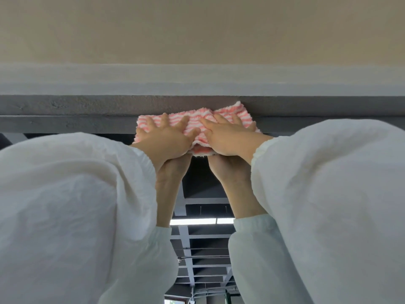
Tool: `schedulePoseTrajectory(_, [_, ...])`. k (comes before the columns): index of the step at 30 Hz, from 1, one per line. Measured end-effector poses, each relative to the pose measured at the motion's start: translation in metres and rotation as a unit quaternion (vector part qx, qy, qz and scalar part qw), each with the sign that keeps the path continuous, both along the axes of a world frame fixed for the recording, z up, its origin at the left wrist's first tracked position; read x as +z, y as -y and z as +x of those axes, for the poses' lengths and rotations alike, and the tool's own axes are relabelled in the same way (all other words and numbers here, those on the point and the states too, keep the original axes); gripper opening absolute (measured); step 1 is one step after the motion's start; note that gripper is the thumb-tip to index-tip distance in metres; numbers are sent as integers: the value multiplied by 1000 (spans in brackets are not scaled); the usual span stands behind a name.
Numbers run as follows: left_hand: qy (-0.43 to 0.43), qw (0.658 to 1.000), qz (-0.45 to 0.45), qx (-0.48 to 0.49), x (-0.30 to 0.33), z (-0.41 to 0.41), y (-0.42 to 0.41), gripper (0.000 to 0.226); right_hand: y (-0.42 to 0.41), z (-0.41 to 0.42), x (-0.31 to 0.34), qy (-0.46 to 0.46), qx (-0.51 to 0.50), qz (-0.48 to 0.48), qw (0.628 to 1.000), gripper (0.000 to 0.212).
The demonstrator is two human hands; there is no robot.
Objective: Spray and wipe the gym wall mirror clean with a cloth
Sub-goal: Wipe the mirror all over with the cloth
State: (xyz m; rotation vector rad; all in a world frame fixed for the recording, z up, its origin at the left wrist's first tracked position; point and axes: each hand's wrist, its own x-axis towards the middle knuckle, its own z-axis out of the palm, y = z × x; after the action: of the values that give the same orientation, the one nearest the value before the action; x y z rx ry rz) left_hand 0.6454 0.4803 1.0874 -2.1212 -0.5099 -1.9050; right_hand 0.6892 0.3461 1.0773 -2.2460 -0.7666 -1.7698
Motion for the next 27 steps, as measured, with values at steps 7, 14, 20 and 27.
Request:
schedulePoseTrajectory(7, [-14, 998, 61, -29, -2, 46, 81, 68, 83, 52, 6, -28, -8, 64, 998, 54])
schedulePoseTrajectory(14, [-43, 988, 137, -50, -25, 95, 175, 64, 178, 107, -16, -46, -28, 70, 996, 53])
schedulePoseTrajectory(20, [-82, 981, 168, -50, -59, 116, 226, 57, 227, 123, -60, -65, -53, 112, 990, 54])
schedulePoseTrajectory(27, [-107, 983, 139, -45, -72, 104, 218, 53, 209, 118, -79, -65, -22, 111, 991, 58])
